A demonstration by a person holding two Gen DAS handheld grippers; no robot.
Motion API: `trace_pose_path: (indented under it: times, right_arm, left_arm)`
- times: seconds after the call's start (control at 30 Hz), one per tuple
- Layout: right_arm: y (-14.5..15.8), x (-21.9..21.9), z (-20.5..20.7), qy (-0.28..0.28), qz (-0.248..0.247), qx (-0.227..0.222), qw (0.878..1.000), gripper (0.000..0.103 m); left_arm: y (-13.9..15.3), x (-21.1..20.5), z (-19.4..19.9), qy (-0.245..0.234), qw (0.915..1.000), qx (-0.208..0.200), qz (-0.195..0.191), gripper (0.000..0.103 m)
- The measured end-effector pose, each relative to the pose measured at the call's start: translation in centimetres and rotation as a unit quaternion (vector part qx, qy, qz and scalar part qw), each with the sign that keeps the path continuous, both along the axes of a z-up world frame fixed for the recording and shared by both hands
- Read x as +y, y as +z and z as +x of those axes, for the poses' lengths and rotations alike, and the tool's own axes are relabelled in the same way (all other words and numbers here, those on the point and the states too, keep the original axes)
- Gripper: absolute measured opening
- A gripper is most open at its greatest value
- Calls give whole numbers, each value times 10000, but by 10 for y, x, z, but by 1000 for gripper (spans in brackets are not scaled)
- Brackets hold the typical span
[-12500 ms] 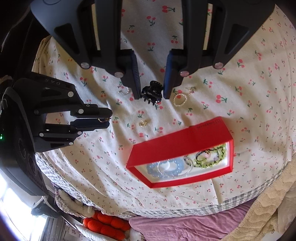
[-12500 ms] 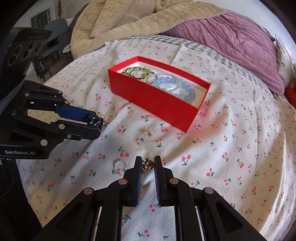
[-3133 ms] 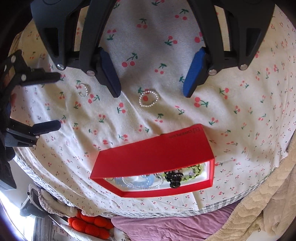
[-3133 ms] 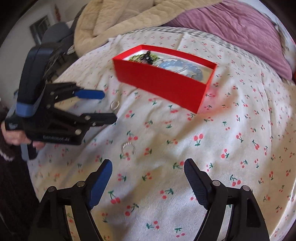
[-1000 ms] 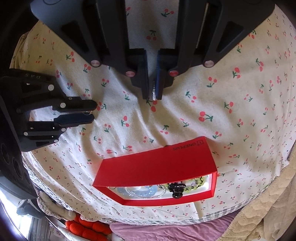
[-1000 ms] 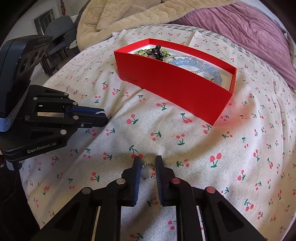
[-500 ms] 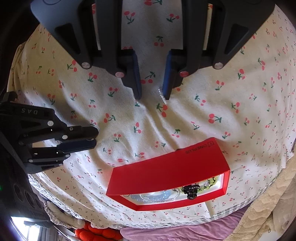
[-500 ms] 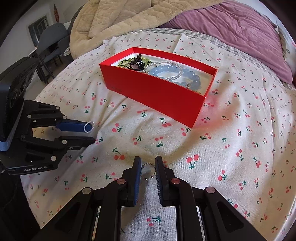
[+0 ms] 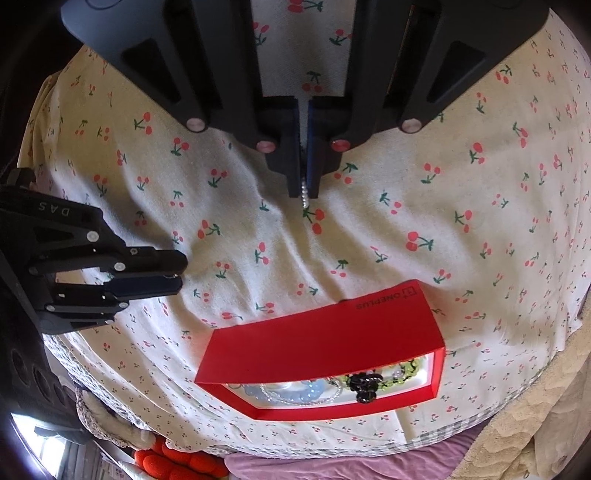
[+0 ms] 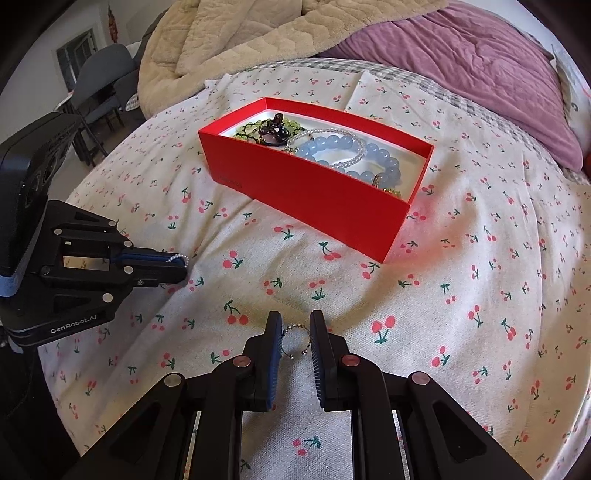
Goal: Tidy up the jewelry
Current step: 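Carry both rings into the red box and open both grippers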
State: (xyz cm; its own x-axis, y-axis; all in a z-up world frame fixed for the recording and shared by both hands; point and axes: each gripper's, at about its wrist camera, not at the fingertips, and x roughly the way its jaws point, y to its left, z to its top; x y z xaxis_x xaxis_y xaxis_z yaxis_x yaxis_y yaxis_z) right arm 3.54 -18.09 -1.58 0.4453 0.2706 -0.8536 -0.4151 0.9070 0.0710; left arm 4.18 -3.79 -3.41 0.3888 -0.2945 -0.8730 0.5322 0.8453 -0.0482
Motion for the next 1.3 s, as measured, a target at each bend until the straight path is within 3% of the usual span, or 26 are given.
trace_pose_path:
  times: [0.63, 1.1, 1.3]
  right_arm:
    - [32, -5, 8, -104, 157, -304, 9994, 16]
    - [79, -25, 37, -421, 716, -692, 9941, 16]
    - [80, -23, 58, -609, 926, -630, 9918, 16]
  left_arm:
    - [31, 4, 17, 341, 9986, -292, -291, 3]
    - [72, 2, 47, 562, 9936, -641, -735, 3]
    - [75, -9, 68, 590, 9927, -668, -807, 3]
